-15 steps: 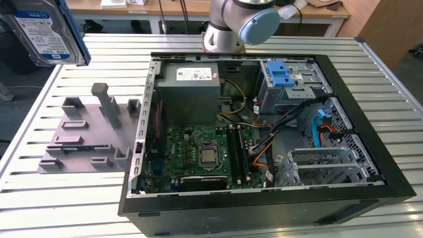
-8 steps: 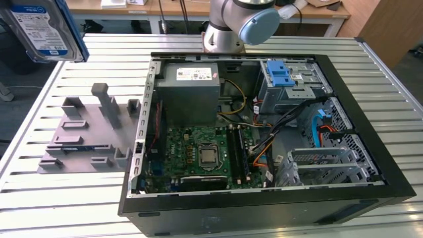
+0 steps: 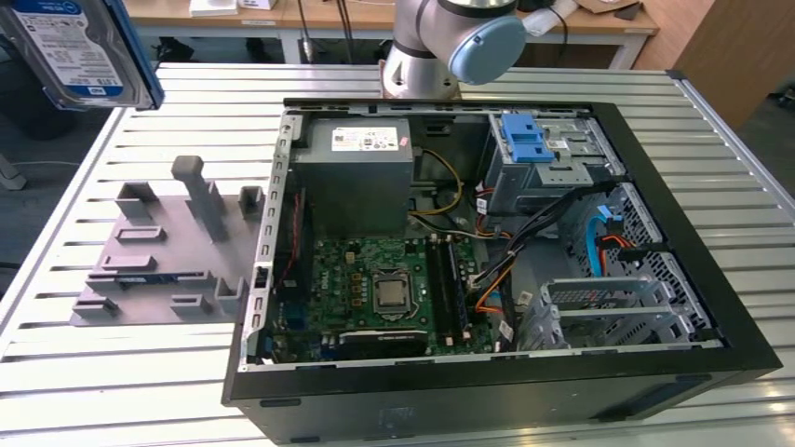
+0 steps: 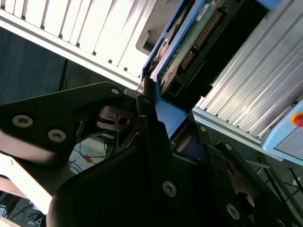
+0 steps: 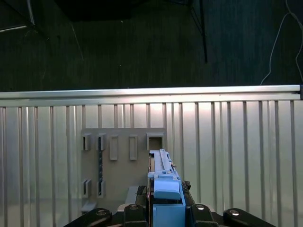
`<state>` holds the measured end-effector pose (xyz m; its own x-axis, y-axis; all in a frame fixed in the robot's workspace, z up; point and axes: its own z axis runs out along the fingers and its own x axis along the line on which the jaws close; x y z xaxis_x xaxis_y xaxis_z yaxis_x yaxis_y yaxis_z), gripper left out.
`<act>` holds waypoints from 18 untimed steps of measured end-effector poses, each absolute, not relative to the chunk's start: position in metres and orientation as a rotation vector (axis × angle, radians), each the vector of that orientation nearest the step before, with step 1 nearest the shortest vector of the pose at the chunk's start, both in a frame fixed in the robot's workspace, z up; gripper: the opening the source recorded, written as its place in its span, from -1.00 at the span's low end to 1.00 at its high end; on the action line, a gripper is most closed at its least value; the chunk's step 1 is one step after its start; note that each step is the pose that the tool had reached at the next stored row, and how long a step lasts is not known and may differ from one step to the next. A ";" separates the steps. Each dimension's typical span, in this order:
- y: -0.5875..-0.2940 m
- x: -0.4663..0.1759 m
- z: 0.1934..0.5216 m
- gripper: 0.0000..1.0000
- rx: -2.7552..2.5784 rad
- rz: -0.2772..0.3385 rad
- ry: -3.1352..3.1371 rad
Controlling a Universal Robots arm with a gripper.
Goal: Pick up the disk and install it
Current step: 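Pick up the disk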
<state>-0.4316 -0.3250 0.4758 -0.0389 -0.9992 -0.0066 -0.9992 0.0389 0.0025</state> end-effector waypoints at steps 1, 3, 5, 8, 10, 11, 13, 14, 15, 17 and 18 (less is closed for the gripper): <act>-0.325 -0.432 0.477 -0.27 -2.176 0.010 2.262; -0.325 -0.432 0.479 -0.27 -2.176 0.010 2.262; -0.325 -0.432 0.481 -0.27 -2.176 0.010 2.262; -0.325 -0.432 0.482 -0.27 -2.176 0.010 2.262; -0.325 -0.432 0.482 -0.27 -2.176 0.010 2.262; -0.325 -0.432 0.482 -0.27 -2.176 0.010 2.262; -0.325 -0.431 0.482 -0.27 -2.176 0.010 2.262; -0.325 -0.429 0.483 -0.27 -2.176 0.010 2.262; -0.325 -0.428 0.482 -0.27 -2.176 0.010 2.262; -0.325 -0.424 0.482 -0.27 -2.176 0.010 2.262; -0.325 -0.422 0.482 -0.27 -2.176 0.010 2.262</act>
